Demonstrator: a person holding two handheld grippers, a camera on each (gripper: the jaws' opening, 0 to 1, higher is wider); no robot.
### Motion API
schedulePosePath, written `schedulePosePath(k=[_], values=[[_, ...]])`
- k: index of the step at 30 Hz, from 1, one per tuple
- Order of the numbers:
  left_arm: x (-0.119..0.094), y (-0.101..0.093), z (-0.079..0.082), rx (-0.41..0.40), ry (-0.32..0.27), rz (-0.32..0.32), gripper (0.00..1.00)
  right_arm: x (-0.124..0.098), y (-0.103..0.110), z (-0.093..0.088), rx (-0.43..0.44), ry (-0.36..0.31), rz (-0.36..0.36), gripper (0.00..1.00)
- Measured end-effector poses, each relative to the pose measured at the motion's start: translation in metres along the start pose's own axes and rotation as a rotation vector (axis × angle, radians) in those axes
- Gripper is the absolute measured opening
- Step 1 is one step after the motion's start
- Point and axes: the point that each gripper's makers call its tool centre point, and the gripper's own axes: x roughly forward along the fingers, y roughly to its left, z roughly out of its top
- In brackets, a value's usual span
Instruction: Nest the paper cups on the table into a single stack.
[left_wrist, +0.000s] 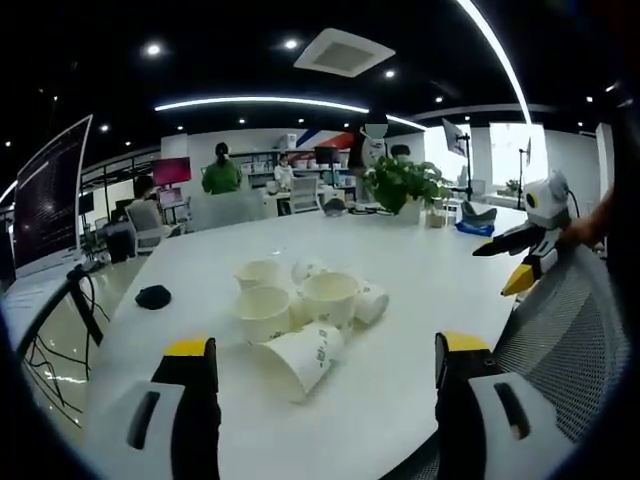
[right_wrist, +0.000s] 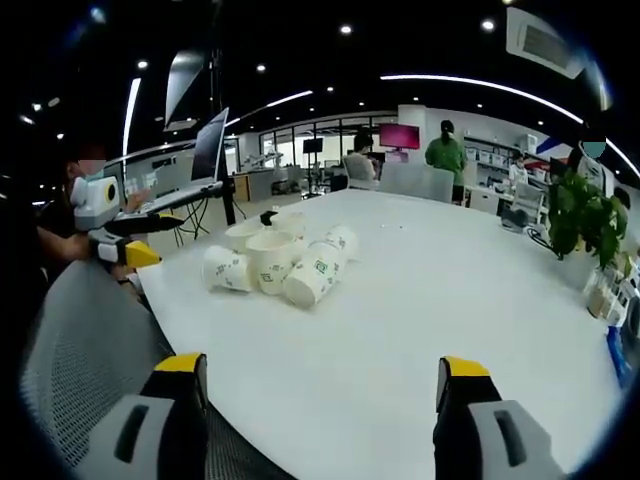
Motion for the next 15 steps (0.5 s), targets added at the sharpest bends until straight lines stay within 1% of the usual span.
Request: schedulePosePath(k=[10, 13, 15], values=[[0.0005, -0.0001, -0.003, -0.006, 0.023, -0.004, 0.92, 0.0002, 0.0012, 0.001, -0.011, 0.002, -0.002, 0.97], [0.0003, 0.0055, -0.006, -0.019, 0.038, 0.007, 0.92, 0.0, 0.0009, 0.0012, -0.013, 0.001, -0.003, 0.97], [-0.0004, 0.0091, -0.0067, -0.029, 0.038, 0.016, 0.91, -0.0001, 0.0008, 0.0015, -0.014, 0.0, -0.004, 0.97]])
